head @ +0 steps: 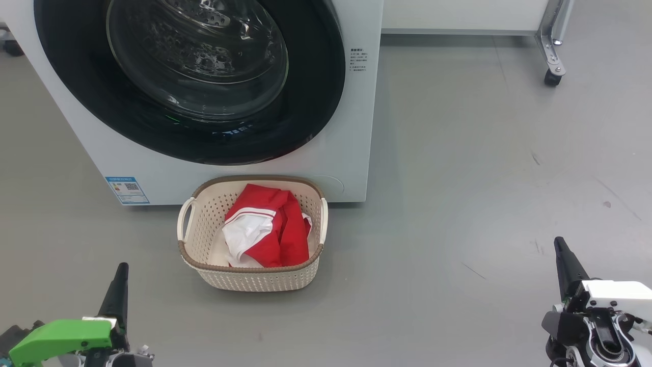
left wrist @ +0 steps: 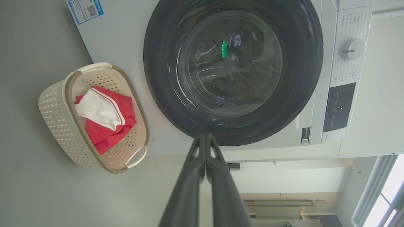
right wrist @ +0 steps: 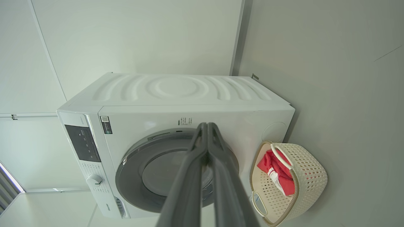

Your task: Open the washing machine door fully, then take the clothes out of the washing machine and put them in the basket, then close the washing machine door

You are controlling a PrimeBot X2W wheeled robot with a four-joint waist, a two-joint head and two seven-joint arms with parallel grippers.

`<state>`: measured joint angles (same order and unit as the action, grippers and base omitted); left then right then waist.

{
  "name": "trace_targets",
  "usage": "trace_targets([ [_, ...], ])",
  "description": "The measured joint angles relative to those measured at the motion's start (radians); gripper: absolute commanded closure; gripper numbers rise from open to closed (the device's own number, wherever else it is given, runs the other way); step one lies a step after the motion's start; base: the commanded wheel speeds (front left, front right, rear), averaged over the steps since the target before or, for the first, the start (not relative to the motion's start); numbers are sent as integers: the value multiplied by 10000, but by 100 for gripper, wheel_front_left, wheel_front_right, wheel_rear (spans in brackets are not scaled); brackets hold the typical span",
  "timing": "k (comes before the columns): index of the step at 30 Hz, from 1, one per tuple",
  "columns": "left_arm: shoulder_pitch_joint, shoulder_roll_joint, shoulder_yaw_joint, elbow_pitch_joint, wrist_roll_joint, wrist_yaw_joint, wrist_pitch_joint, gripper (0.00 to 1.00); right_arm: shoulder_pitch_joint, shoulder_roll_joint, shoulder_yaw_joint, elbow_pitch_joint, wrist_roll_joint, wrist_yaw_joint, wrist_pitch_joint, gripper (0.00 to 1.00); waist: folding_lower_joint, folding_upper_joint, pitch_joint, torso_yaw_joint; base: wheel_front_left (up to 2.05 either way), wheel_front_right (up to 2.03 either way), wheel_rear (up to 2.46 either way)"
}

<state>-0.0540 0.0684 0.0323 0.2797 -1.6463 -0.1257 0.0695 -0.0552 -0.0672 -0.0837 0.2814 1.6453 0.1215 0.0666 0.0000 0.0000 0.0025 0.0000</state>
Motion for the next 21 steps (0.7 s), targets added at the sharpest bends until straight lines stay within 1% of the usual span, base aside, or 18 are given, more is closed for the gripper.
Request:
trace_targets([
  [21, -2, -2, 12, -13, 0, 0, 2, 100, -2, 2, -23, -4, 0, 0, 29, 100, 0, 0, 3, 0, 0, 0, 0],
])
